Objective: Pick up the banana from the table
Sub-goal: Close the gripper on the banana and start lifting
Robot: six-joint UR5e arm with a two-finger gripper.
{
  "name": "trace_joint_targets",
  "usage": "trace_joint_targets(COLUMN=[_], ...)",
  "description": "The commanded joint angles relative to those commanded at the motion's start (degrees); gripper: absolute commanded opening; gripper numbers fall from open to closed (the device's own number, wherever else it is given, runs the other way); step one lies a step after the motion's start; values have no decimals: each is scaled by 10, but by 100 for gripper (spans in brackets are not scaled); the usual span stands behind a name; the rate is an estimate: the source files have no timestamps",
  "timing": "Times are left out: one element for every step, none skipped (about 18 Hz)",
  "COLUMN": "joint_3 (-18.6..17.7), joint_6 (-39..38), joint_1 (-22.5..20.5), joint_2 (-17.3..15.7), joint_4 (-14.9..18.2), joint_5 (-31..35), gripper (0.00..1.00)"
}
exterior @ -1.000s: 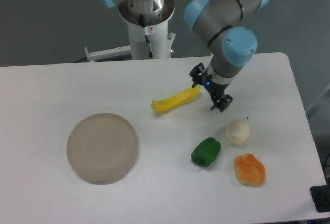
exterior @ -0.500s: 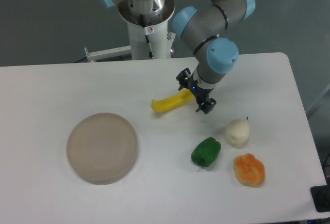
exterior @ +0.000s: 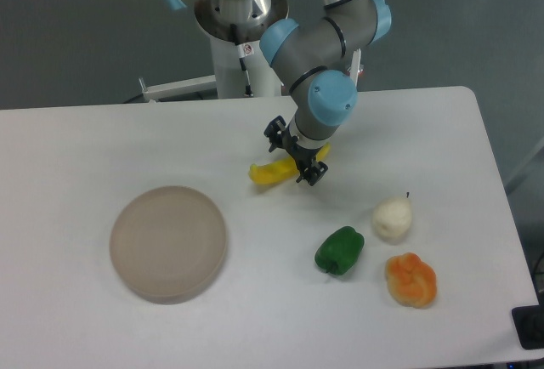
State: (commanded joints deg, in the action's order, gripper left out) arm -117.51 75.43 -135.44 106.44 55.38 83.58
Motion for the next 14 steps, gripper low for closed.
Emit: trace_joint_targets(joint_3=[-1, 0, 0, 1, 3, 4, 7, 11, 18, 25, 28, 37, 53, 82], joint_6=[-15, -23, -25, -25, -25, -25, -25, -24, -24, -25, -24, -24, -24, -24], joint_1=[0, 1, 0, 0, 0, 0, 0, -1, -1, -1, -1, -2, -3, -4], joint_2=[-2, -4, -6, -9, -12, -18, -22, -29, -35, -41, -46, -47, -48, -49], joint_4=[-4, -5, -5, -5, -5, -4, -3, -2, 1, 4, 3, 5, 7, 23], joint_5=[0, 1, 1, 2, 4, 7, 7, 9, 10, 11, 11, 11, 11, 11], gripper=[28, 21, 14, 8, 3, 2, 2, 2, 2, 2, 2, 2, 2, 3])
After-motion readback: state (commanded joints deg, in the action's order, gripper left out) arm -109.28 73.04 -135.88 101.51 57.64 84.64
